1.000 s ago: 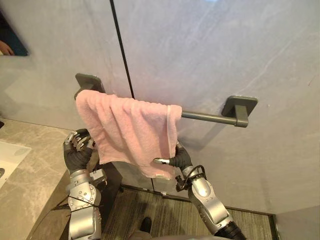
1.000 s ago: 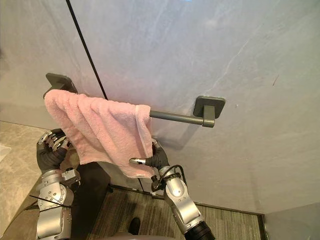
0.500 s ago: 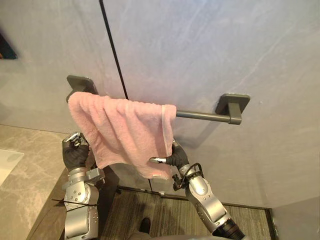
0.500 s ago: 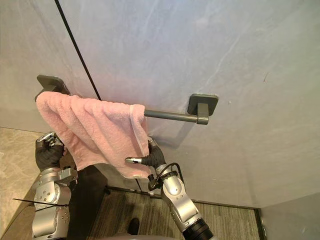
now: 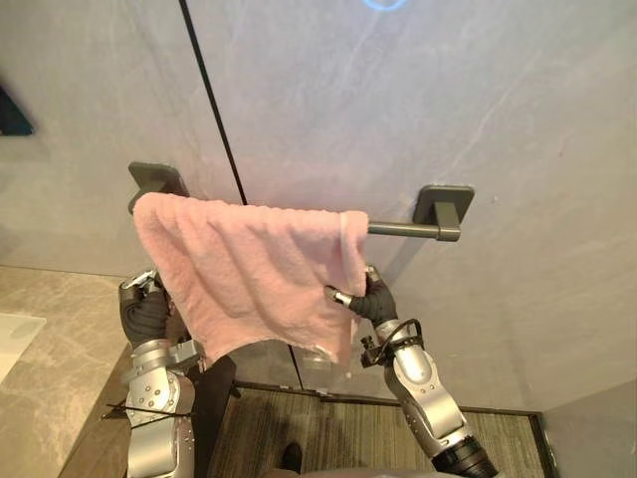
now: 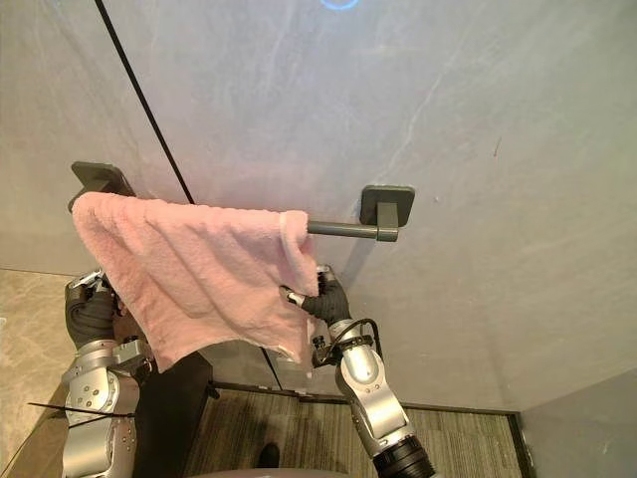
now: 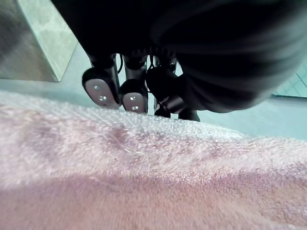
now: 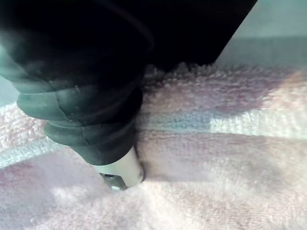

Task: Organize washtable

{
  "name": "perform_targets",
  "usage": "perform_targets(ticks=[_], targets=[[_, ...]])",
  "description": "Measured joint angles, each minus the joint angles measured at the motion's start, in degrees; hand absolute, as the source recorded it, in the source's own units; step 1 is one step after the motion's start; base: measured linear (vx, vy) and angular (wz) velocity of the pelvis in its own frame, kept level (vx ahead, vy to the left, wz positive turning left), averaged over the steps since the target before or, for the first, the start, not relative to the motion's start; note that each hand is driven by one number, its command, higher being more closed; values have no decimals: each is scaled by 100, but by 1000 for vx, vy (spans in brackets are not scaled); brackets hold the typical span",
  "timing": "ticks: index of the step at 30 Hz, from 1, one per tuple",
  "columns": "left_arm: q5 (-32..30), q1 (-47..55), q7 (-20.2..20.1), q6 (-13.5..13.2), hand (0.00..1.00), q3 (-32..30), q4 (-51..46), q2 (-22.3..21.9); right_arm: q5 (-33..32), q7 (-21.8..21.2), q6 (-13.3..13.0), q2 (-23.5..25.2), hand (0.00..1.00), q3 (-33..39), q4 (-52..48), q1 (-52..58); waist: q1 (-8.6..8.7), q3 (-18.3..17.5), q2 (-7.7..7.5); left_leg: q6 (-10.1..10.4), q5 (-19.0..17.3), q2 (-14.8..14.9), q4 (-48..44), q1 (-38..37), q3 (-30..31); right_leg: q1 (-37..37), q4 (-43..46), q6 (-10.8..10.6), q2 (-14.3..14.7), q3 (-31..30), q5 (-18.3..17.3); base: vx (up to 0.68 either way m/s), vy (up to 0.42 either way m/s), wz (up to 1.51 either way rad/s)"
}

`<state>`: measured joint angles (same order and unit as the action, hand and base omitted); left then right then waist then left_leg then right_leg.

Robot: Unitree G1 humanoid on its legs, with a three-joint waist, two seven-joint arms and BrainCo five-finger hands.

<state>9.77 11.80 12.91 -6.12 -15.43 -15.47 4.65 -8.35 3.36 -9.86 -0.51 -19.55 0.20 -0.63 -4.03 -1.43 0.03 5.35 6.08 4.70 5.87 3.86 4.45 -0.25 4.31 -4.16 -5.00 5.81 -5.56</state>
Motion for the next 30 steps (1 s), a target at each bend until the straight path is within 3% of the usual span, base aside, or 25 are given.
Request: perform_targets(ticks=[9, 20, 21, 25, 28, 29, 30], targets=[[-386, -37, 102, -55, 100, -282, -311, -196, 211, 189, -54, -105, 100, 1371, -355, 184, 17, 0, 16, 24, -35, 43, 2, -16, -284, -33, -256, 6, 33, -274, 158, -50, 5, -15], [-410, -64, 101, -79, 100, -257, -331, -348, 183, 62, -125, -93, 100, 1424, -470, 397, 27, -15, 13, -1, -3, 41, -2, -56, -335, -53, -248, -30, 30, -409, 227, 23, -7, -5], [-428, -56, 98, -79, 0, -246, -331, -368, 164, -2, -125, -94, 100, 1387, -433, 421, 24, -15, 13, 0, -4, 41, 0, -70, -336, -42, -248, -30, 30, -411, 227, 0, 0, 0], [-355, 24, -15, -83, 0, -136, -328, -383, 110, -108, -123, -95, 100, 1142, -340, 513, 22, -21, 14, 1, -5, 41, 3, -127, -342, 2, -254, -31, 29, -409, 226, -5, -1, -1], [448, 303, -619, -87, 0, 192, -322, -330, 9, -214, -122, -97, 100, 1016, -265, 527, 27, -28, 10, 1, -6, 39, 3, -127, -343, -3, -267, -34, 26, -401, 224, 0, 0, 0], [536, 327, -675, -86, 0, 226, -320, -324, -14, -229, -122, -97, 0, 1005, -253, 529, 26, -29, 8, 1, -6, 39, 4, -127, -343, -3, -269, -34, 26, -400, 224, 0, 0, 0], [752, 380, -796, -86, 0, 331, -313, -296, -22, -243, -123, -100, 0, 967, -209, 529, 26, -35, 2, 1, -6, 39, 4, -126, -343, -1, -274, -34, 26, -397, 224, 0, 0, 0]])
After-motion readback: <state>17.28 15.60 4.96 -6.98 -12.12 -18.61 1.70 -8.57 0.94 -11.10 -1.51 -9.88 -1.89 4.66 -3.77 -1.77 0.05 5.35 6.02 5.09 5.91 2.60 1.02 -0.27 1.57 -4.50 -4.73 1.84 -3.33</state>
